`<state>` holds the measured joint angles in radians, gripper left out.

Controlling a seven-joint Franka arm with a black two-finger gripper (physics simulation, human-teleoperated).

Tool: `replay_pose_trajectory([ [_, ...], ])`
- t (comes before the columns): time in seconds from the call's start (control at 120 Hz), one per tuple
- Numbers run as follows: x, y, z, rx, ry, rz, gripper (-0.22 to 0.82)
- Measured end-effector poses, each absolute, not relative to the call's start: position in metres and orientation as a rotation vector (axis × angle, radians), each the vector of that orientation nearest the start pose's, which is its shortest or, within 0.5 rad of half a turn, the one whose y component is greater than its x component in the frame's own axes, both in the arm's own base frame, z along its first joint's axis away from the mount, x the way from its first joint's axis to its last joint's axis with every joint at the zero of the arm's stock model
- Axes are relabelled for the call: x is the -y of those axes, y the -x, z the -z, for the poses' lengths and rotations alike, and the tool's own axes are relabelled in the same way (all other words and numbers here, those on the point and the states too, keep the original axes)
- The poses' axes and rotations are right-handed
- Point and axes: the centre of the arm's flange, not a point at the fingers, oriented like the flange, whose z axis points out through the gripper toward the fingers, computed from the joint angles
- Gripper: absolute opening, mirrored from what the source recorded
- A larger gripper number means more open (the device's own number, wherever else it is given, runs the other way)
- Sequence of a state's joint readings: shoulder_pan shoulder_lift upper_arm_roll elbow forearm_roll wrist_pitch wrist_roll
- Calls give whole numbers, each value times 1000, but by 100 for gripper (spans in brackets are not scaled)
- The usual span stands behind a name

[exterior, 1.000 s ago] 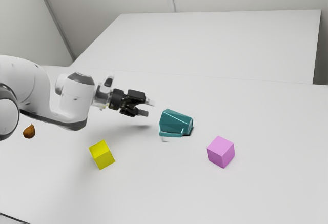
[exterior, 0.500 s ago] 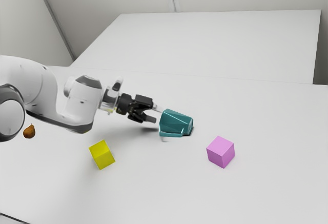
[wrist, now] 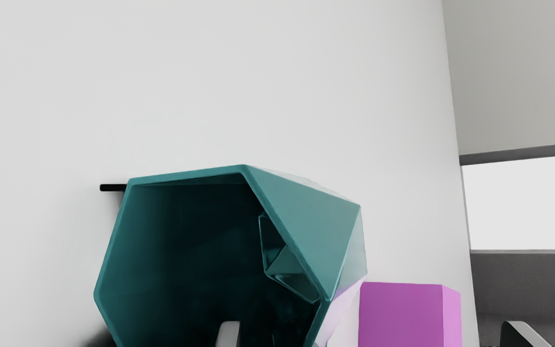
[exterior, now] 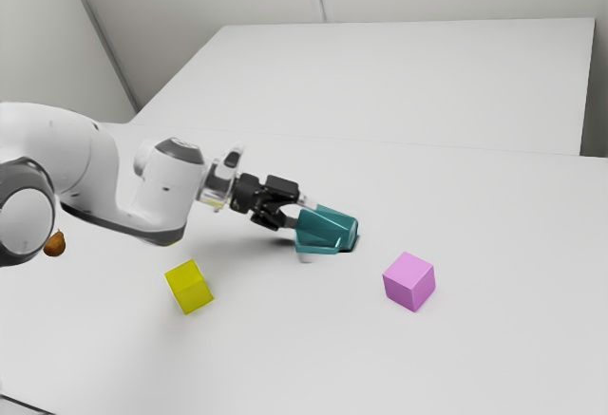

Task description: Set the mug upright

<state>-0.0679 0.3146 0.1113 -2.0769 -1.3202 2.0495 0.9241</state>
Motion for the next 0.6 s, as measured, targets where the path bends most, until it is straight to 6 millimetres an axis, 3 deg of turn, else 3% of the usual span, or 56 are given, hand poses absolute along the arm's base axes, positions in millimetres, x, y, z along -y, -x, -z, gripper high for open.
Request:
replay_pose_trajectory([
  [0.4, 46, -581, -275, -1, -2121, -233, 57],
  [0.6, 48, -582, -276, -1, -2120, -235, 26],
])
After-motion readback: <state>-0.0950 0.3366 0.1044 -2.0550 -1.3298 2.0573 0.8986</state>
